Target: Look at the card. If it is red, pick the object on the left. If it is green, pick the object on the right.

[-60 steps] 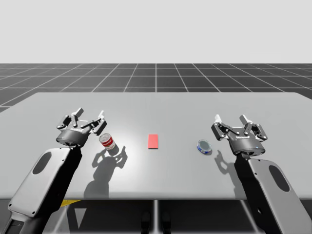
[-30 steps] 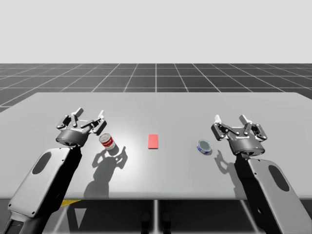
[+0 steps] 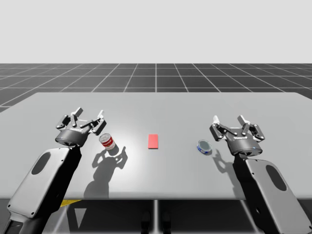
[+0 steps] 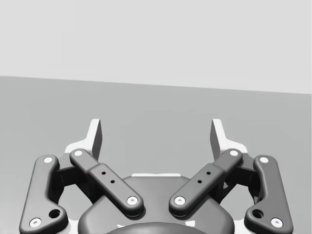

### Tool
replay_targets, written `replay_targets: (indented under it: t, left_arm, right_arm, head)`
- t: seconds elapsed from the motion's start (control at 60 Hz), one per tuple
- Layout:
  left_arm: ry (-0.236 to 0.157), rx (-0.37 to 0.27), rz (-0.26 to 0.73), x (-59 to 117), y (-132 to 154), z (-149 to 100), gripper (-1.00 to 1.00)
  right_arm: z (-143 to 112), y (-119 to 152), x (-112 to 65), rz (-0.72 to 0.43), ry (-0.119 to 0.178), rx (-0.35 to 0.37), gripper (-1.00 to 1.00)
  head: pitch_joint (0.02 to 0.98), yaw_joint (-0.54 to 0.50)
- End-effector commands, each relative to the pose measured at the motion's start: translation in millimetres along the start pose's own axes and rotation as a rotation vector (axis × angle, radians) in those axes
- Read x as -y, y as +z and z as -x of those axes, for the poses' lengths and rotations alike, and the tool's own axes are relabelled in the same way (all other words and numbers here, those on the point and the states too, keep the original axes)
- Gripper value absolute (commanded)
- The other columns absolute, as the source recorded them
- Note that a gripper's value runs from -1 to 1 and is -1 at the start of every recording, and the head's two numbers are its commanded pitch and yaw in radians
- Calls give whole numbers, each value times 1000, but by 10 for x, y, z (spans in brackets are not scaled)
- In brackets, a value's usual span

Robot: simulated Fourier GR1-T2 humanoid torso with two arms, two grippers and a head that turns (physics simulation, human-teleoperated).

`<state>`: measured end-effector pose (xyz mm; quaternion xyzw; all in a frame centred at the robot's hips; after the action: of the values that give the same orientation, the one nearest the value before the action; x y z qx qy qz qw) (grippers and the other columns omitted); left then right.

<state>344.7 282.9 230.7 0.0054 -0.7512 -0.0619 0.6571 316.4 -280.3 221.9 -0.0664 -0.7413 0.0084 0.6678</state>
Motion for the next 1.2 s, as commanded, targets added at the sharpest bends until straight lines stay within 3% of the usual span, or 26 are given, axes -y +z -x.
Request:
replay_targets:
  t: [0.017, 0.467, 0.683, 0.8, 0.9, 1.017, 1.2]
  left_arm:
    - [1, 2, 0, -3, 3, -7, -1000]
    - [4, 0, 16, 27, 10, -12, -1000]
    - [61, -10, 49, 45, 97, -118, -1000]
    - [83, -37, 77, 20, 218, -202, -1000]
    - [67, -82, 121, 3, 374, -219, -1000]
    - [41, -144, 178, -106, 608, -135, -1000]
    - [59, -207, 239, -296, 902, 43, -1000]
  right_arm:
    - [8, -6, 1, 0, 2, 0, -1000]
    - [18, -12, 6, 4, 3, 0, -1000]
    - [28, -18, 8, 6, 1, -2, -1000]
    - [37, -20, 5, 6, 0, -4, -1000]
    - [46, -25, 5, 6, 3, -4, -1000]
    - [67, -32, -5, 10, 16, -3, -1000]
    - [89, -43, -15, 17, 31, 2, -1000]
  head:
    - [815, 385]
    - [801, 400]
    - [798, 398]
    - [797, 399]
    - [798, 400]
    - [797, 404]
    - [801, 407]
